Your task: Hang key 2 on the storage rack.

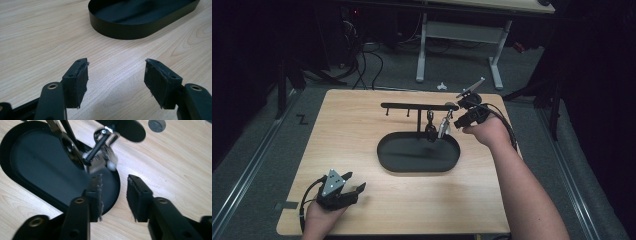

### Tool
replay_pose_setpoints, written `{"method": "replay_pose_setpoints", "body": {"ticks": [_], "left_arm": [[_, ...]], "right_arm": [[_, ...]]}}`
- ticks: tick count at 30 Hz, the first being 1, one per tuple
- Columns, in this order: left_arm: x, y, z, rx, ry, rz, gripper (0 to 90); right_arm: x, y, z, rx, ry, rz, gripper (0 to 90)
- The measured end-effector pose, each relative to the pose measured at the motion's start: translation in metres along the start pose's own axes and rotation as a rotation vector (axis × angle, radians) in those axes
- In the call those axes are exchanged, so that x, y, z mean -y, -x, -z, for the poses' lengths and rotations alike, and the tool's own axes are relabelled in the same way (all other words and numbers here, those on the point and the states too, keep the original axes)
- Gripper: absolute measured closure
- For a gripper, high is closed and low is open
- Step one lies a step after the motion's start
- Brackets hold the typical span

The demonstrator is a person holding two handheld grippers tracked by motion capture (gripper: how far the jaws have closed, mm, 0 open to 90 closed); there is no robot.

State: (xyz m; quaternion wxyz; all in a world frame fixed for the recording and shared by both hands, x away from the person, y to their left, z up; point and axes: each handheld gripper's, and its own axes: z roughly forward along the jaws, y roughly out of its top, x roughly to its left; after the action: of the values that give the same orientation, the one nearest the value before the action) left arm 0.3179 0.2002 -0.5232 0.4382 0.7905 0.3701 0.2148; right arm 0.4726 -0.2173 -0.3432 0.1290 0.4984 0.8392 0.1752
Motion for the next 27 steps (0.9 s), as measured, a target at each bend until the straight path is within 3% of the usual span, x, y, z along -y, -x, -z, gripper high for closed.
{"method": "replay_pose_setpoints", "body": {"ticks": [9,18,27], "left_arm": [[0.000,-0.001,-0.003,-0.009,-0.012,0.009,36.0],[0.000,-0.004,-0.003,-0.013,-0.017,0.036,36.1],[0.000,-0.003,-0.004,-0.017,-0.018,0.026,35.9]], "right_arm": [[0.019,0.002,-0.018,-0.026,-0.016,-0.001,46.3],[0.043,-0.003,-0.034,-0.048,-0.005,-0.009,38.8],[0.075,0.001,-0.057,-0.060,-0.002,-0.022,33.4]]}}
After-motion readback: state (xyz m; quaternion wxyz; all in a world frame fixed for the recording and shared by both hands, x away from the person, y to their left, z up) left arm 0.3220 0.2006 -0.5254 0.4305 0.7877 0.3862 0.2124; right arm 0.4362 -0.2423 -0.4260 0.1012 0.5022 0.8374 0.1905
